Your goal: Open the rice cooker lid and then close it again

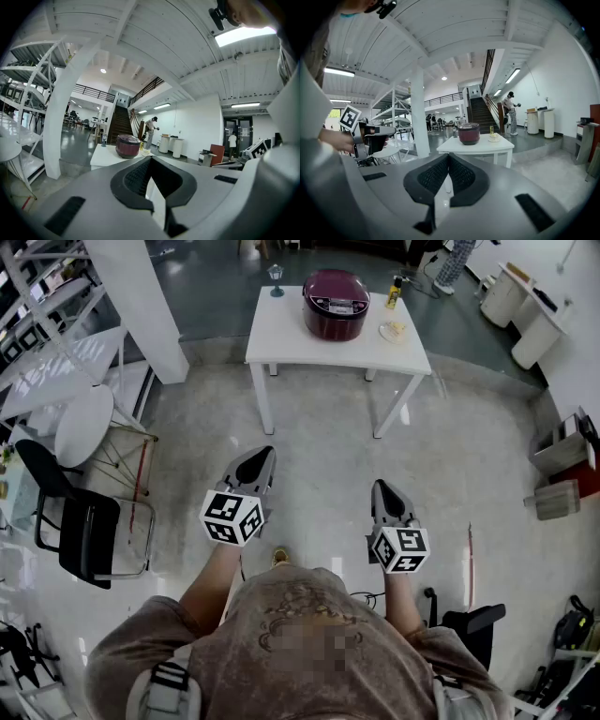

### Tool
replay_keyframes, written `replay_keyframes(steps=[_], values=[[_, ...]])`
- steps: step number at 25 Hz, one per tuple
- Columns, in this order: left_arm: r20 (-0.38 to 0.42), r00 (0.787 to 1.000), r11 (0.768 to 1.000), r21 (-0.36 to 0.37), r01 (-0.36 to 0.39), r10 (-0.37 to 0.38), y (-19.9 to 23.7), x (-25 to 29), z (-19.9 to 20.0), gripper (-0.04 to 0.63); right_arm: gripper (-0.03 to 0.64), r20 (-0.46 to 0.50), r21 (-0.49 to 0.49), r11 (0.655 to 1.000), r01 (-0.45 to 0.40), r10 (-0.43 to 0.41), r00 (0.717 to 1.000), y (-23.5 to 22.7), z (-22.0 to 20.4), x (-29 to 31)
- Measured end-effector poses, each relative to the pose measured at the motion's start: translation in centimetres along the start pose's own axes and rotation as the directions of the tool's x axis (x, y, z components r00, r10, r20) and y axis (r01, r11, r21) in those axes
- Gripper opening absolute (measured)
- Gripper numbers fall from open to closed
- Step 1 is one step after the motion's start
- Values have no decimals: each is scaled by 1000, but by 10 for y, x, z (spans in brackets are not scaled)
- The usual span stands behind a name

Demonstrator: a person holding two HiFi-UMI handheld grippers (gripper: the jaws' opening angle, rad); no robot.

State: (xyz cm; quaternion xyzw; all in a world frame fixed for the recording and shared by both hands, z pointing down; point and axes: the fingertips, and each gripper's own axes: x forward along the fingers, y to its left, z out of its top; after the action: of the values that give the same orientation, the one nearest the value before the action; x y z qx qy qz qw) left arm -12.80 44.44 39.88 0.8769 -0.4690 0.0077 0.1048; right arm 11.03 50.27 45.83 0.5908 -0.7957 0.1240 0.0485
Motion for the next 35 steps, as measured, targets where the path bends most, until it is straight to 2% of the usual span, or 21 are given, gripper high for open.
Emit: replay_keyframes(steps=[12, 25, 35], values=[[5, 1000, 1000, -26, 8, -8, 5, 3, -3, 20, -2, 2, 6, 1000, 13, -13, 1000, 5, 0, 7], [14, 999, 998, -39, 51, -50, 52, 13, 0, 20, 0, 22, -2, 999, 47, -47, 999, 40, 1, 46], [12, 997, 996, -33, 80, -79, 75, 32, 2, 20, 1, 39, 2, 998, 64, -64, 997, 49, 8, 74]])
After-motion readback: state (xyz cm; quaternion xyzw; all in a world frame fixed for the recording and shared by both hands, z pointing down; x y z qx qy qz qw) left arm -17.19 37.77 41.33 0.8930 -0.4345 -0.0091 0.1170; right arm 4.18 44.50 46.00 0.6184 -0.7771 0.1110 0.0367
